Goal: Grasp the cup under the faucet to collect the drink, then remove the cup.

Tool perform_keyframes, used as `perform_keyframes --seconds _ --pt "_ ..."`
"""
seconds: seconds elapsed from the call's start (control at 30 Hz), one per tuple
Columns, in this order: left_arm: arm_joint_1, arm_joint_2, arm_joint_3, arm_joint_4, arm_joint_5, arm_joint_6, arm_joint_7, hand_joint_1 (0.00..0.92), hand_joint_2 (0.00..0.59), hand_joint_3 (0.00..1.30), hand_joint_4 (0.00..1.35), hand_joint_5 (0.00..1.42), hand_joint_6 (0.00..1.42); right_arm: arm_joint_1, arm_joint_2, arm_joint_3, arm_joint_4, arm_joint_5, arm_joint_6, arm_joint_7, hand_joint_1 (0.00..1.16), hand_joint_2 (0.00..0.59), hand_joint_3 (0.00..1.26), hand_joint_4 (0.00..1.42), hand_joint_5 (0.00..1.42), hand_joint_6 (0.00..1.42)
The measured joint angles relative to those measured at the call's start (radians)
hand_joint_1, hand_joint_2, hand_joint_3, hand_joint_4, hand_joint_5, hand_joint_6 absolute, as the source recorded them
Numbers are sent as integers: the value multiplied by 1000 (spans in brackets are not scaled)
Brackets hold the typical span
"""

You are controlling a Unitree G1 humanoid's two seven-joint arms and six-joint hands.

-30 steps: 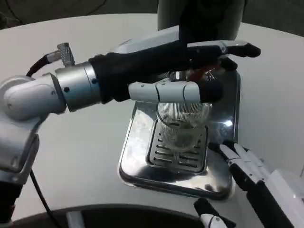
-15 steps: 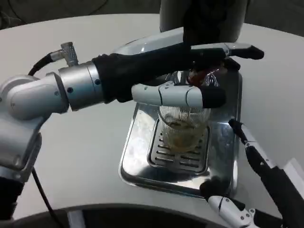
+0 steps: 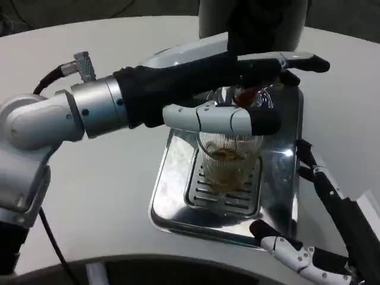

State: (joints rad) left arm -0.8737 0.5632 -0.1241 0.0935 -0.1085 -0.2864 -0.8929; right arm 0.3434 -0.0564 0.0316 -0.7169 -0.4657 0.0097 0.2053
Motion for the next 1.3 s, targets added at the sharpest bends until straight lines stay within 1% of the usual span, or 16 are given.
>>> perform_keyframes --seconds 0.27,0.7,0.83,1.3 --pt "1 5 9 -8 -1 0 0 0 92 120 50 135 125 -73 -34 4 85 21 -43 -68 672 233 2 29 75 0" --pt "6 21 20 -35 -2 7 -6 0 97 130 52 138 134 -168 -65 13 171 44 -51 -109 668 225 11 33 77 0" --pt "7 22 27 -45 -4 12 -9 0 98 130 52 143 136 -192 -68 17 187 59 -51 -120 668 226 13 34 82 0" --pt "8 30 30 -57 -8 19 -11 0 98 131 61 147 140 -237 -71 39 224 70 -51 -132 667 225 33 42 93 0"
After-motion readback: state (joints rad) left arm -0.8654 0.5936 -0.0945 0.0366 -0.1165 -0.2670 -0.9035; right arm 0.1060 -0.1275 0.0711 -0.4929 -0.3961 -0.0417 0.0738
